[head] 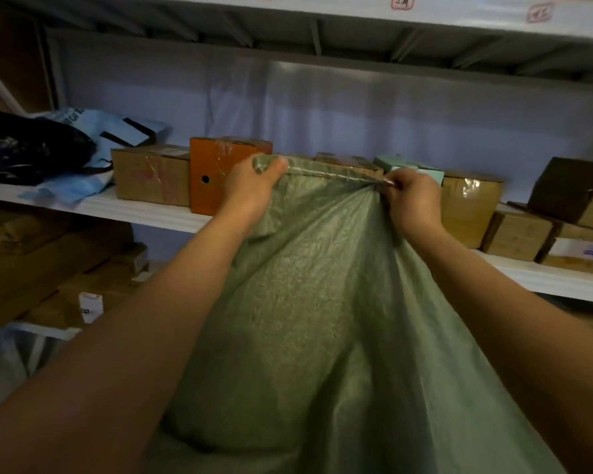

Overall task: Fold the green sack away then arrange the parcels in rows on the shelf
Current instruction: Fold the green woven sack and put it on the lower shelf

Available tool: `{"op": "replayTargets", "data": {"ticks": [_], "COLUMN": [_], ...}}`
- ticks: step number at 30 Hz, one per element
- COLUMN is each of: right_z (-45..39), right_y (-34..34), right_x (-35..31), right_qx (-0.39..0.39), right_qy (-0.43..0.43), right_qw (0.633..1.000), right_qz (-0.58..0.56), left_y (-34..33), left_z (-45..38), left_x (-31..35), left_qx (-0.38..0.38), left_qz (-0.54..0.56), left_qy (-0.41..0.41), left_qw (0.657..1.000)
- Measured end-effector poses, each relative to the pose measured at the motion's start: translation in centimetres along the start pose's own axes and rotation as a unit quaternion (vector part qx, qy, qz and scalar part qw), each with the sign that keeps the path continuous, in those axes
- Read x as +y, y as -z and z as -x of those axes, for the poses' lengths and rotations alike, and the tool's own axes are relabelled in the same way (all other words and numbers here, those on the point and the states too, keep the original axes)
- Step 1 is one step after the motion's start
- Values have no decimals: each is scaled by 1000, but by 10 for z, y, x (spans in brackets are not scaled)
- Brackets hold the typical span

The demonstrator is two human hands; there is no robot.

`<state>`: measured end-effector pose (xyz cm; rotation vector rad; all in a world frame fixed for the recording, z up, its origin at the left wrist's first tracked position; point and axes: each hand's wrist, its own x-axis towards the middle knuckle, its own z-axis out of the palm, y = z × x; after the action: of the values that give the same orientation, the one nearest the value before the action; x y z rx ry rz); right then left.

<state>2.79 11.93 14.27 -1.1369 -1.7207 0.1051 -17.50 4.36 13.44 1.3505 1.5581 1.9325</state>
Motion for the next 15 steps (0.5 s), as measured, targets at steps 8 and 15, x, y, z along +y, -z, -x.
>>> {"op": "replayTargets", "data": {"ticks": [8,15], "right_z": [24,12], "right_y": [-9,4], "right_x": [31,22], "right_qx": [-146,-131], "right_qy": [-57,-54], "right_qw": [987,983], "right_qz": [18,-115], "left_y": [-6,-17], "left_z": [41,16], "left_x": [-43,-12], "left_qx": [-73,6], "left_qz": [-16,20], "left_qy": [125,50], "left_qw": [989,999]}}
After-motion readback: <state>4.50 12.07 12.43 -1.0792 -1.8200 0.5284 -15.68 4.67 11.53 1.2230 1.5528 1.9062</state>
